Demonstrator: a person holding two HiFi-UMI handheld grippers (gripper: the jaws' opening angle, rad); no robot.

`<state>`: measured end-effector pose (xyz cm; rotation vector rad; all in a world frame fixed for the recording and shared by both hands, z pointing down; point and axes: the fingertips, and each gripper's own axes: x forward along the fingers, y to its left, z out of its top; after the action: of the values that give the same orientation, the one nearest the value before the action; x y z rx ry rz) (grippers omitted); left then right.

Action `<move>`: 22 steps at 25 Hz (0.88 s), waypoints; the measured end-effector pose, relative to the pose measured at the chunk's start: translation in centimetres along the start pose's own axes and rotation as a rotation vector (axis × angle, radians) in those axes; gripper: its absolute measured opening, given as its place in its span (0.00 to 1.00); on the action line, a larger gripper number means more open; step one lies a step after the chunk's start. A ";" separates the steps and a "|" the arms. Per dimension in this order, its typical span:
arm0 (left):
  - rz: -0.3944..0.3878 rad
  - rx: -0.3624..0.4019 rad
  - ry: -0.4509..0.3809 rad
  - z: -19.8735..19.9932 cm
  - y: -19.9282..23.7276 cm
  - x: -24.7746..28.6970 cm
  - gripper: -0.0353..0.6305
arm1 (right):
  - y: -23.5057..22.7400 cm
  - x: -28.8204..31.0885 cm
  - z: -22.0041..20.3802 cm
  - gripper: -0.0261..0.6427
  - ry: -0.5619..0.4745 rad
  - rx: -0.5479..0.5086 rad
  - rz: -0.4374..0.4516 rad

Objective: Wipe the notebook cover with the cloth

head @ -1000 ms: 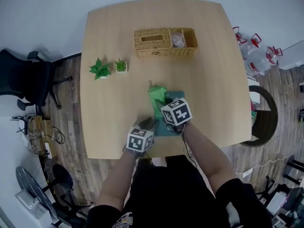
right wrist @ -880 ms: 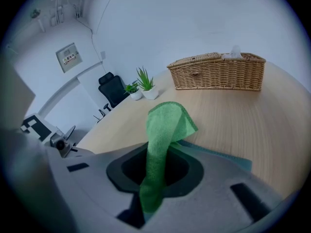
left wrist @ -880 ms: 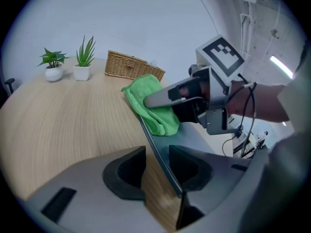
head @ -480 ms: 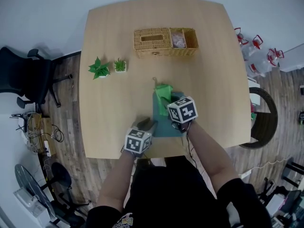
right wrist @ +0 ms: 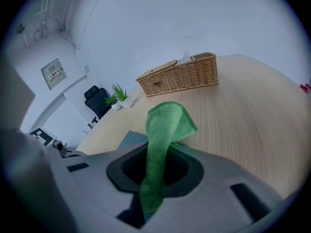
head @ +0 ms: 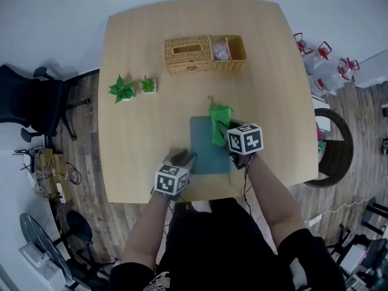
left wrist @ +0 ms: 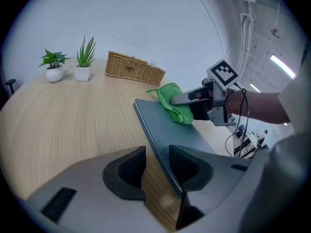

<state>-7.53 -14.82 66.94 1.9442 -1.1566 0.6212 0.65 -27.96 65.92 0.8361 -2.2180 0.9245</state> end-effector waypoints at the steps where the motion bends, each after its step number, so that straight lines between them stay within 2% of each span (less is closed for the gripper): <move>1: 0.000 -0.001 -0.001 0.0 0.0 0.0 0.27 | -0.4 -0.3 -0.1 0.14 -0.005 0.010 -0.004; 12: 0.001 0.000 -0.002 0.0 0.1 0.1 0.27 | -3.8 -2.7 -1.0 0.14 -0.041 0.093 -0.045; 19: -0.007 -0.055 -0.005 0.1 0.3 0.0 0.27 | -3.8 -4.1 -1.8 0.14 -0.067 0.121 -0.051; 22: -0.004 -0.043 -0.004 0.2 0.2 -0.2 0.27 | -3.3 -5.0 -2.0 0.14 -0.085 0.121 -0.056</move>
<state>-7.82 -14.91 66.79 1.9120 -1.1597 0.5858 6.75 -26.67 64.87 1.0047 -2.2157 1.0223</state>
